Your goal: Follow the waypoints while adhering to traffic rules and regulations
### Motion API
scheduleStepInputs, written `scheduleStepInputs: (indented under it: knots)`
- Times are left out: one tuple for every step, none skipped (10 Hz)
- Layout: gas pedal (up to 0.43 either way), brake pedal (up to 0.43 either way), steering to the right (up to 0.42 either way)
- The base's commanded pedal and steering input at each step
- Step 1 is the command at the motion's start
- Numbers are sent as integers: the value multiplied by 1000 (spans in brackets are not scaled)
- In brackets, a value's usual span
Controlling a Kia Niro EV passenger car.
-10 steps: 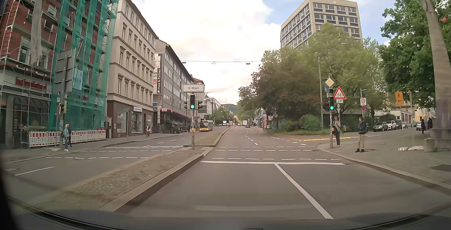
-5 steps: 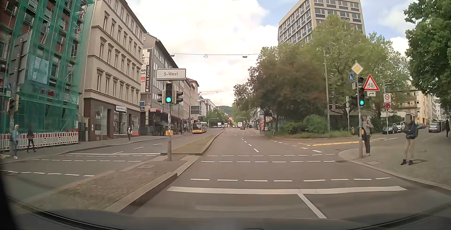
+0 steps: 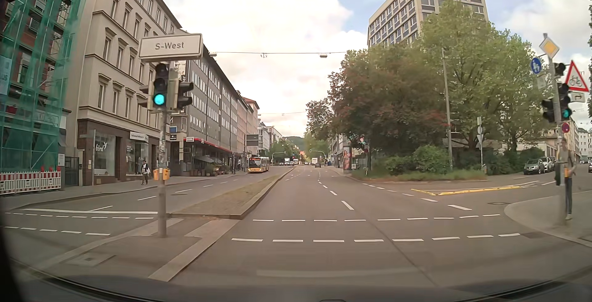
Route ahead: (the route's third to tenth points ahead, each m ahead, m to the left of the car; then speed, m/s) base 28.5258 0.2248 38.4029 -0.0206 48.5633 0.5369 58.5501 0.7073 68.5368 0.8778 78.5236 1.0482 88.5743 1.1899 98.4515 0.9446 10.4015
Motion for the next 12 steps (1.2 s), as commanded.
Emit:
scheduleStepInputs:
  knots:
    - [138, 0, -4]
    - [138, 0, -4]
    - [138, 0, -4]
    - [130, 0, -4]
    - [130, 0, -4]
    - [130, 0, -4]
    - [130, 0, -4]
    - [110, 0, -4]
    - [110, 0, -3]
    - [67, 0, -1]
    - [0, 0, -1]
    - [0, 0, -2]
